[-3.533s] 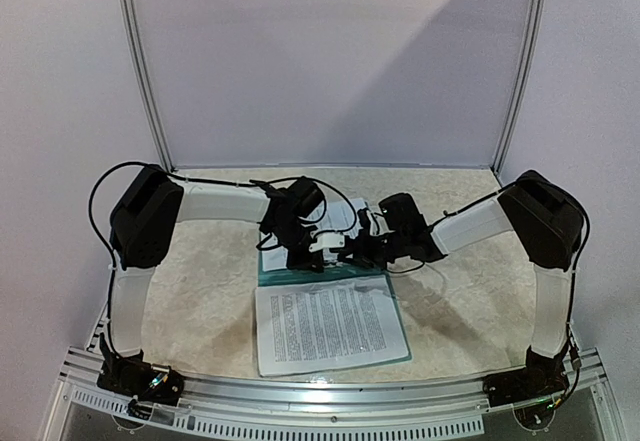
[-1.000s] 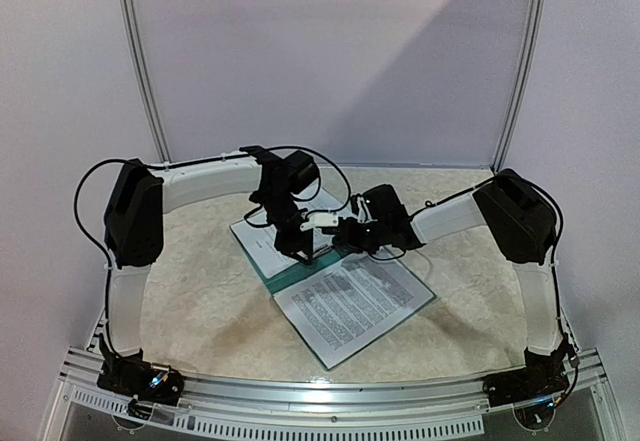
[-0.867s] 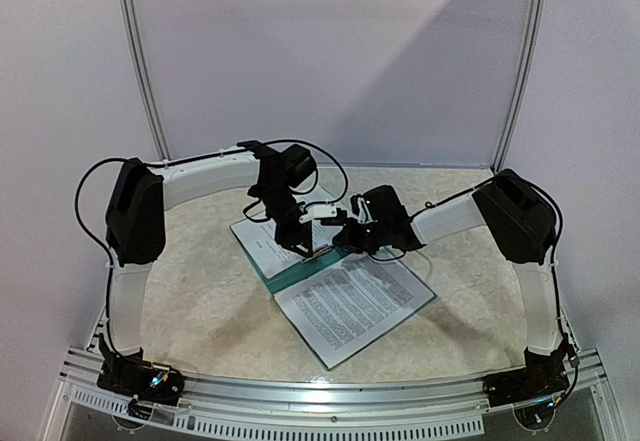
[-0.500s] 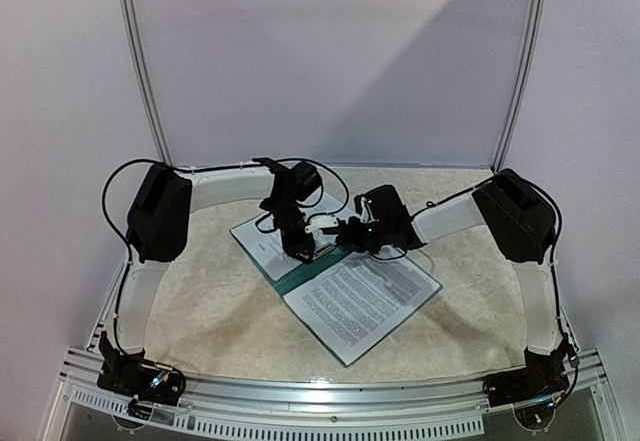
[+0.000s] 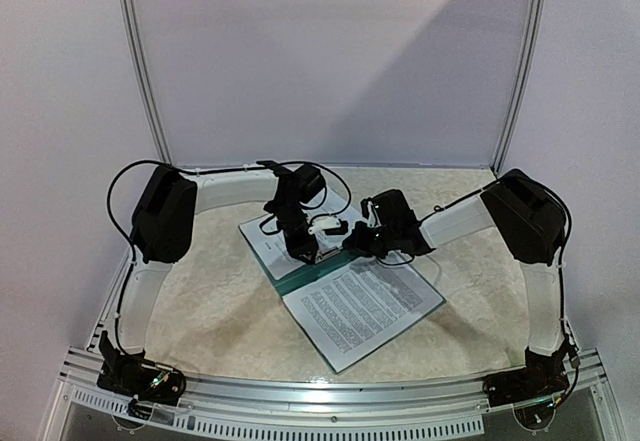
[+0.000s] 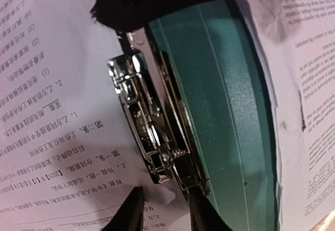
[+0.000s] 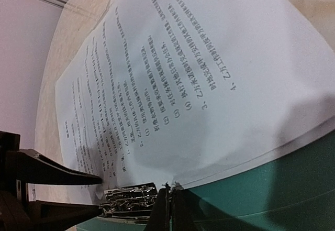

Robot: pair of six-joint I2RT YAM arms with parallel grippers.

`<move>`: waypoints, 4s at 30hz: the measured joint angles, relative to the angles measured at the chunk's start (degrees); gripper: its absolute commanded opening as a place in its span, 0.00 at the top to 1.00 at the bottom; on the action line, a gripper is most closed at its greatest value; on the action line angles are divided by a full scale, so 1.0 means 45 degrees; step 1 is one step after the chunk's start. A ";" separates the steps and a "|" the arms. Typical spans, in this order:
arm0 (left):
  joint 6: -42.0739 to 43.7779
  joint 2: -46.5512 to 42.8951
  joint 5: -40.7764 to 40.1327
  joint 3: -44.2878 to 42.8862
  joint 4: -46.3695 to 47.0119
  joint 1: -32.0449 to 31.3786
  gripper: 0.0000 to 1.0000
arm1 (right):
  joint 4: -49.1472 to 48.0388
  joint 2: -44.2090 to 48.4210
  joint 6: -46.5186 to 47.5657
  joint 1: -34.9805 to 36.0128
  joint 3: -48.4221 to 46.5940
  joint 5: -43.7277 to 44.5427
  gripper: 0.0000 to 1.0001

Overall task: Put the files into the folder
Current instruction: Clamp the file in the folder with some files.

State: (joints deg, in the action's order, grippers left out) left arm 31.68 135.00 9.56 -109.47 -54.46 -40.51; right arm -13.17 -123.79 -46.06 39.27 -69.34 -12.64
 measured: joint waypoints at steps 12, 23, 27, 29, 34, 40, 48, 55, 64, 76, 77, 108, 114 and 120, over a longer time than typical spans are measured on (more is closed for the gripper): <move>-0.0102 0.0112 -0.0010 -0.0214 -0.0233 0.0000 0.70 | 0.0457 0.0714 0.0481 -0.0039 0.0437 -0.0631 0.99; -0.0102 0.0112 -0.0029 -0.0214 -0.0243 0.0000 0.70 | 0.0675 0.0277 0.0631 -0.0155 0.0126 -0.0661 0.99; -0.0102 0.0112 -0.0141 -0.0214 -0.0253 0.0000 0.70 | 0.0597 0.0126 0.0627 -0.0194 -0.0015 -0.0733 1.00; -0.0102 0.0112 -0.0165 -0.0214 -0.0253 0.0000 0.70 | 0.0568 0.0121 0.0631 -0.0194 0.0029 -0.0738 1.00; -0.0097 0.0112 -0.0199 -0.0214 -0.0253 -0.0019 0.70 | -0.0199 0.0185 0.0612 -0.0209 0.0539 -0.0816 0.99; -0.0087 0.0112 -0.0238 -0.0214 -0.0253 -0.0024 0.70 | -0.0228 0.0510 0.0753 -0.0238 0.0874 -0.1248 0.98; -0.0053 0.0112 -0.0267 -0.0214 -0.0267 -0.0024 0.70 | 0.0112 0.0588 0.1127 -0.0296 0.0835 -0.1559 0.97; -0.0049 0.0112 -0.0282 -0.0214 -0.0282 -0.0029 0.70 | 0.0675 0.0826 0.1234 -0.0311 0.0831 -0.1768 0.96; -0.0039 0.0112 -0.0301 -0.0214 -0.0272 -0.0034 0.70 | 0.1394 0.1001 0.1399 -0.0311 0.0680 -0.1933 0.96; -0.0034 0.0112 -0.0316 -0.0214 -0.0272 -0.0044 0.70 | 0.1496 0.1030 0.1379 -0.0306 0.0661 -0.2176 0.92; -0.0034 0.0112 -0.0316 -0.0214 -0.0272 -0.0044 0.70 | 0.1506 0.1039 0.1379 -0.0306 0.0661 -0.2205 0.91; 0.0291 -0.0039 -0.0661 0.0121 0.0097 -0.0107 0.70 | 0.2409 0.0826 0.0753 -0.0607 0.0058 -0.3084 0.95; 0.0413 -0.0121 -0.0758 0.0287 0.0243 -0.0112 0.70 | 0.1690 0.0321 0.0282 -0.0937 0.0058 -0.3934 0.96; 0.0520 -0.0194 -0.0806 0.0418 0.0359 -0.0117 0.70 | 0.1404 0.0044 0.0092 -0.1088 -0.0005 -0.4371 0.97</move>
State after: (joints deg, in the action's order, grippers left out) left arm 34.02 134.13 5.93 -107.59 -52.84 -41.04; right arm -6.85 -123.59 -45.65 34.37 -69.36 -32.32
